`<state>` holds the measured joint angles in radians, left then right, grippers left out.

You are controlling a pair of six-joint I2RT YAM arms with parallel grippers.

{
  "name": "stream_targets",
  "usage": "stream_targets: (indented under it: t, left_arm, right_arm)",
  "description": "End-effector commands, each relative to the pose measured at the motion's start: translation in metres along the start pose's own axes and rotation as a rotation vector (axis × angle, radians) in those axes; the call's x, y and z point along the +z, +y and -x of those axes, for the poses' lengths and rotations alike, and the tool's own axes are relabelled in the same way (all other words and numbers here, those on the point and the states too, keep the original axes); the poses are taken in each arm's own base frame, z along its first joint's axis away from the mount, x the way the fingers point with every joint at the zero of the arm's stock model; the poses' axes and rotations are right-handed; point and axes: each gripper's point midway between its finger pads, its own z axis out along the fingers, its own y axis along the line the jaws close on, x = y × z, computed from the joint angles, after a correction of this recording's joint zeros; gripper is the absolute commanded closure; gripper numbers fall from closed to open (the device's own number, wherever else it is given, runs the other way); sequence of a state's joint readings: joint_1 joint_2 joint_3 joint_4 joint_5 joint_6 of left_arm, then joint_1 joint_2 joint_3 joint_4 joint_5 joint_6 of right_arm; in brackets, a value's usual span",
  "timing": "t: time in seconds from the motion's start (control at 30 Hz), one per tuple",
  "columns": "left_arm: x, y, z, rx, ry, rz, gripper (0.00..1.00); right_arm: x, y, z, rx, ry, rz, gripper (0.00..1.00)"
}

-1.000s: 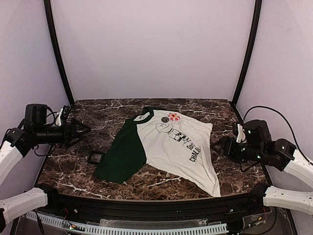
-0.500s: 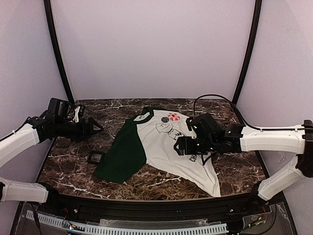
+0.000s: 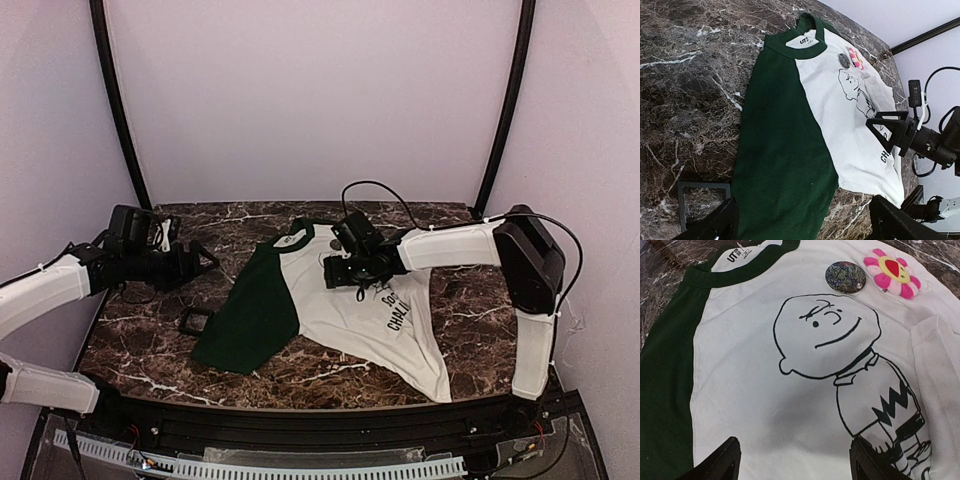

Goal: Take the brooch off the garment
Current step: Flatten out the crumpled clothing at the center of the board, then adjust the flattened clothing at the center of the board.

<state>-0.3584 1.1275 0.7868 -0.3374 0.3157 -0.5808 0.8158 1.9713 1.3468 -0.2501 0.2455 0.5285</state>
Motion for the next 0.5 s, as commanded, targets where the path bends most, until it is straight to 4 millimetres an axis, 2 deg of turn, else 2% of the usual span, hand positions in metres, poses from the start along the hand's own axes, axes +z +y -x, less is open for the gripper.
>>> stream_targets:
  t: [0.0,0.13,0.3,0.47]
  left_arm:
    - [0.005,0.009,-0.008,-0.026,-0.002,0.019,0.08]
    - [0.008,0.009,-0.009,-0.040,-0.002,0.013,0.08]
    - [0.011,0.008,-0.009,-0.037,0.005,0.013,0.07]
    - [0.011,0.008,-0.007,-0.029,0.003,0.022,0.07]
  right_arm:
    - [0.023,0.007,0.015,-0.029,-0.010,0.048,0.30]
    - [0.041,0.006,0.014,-0.031,0.005,0.049,0.41]
    - [0.051,0.009,0.017,-0.020,0.001,0.067,0.62]
    - [0.062,0.005,0.015,-0.001,0.011,0.058,0.69]
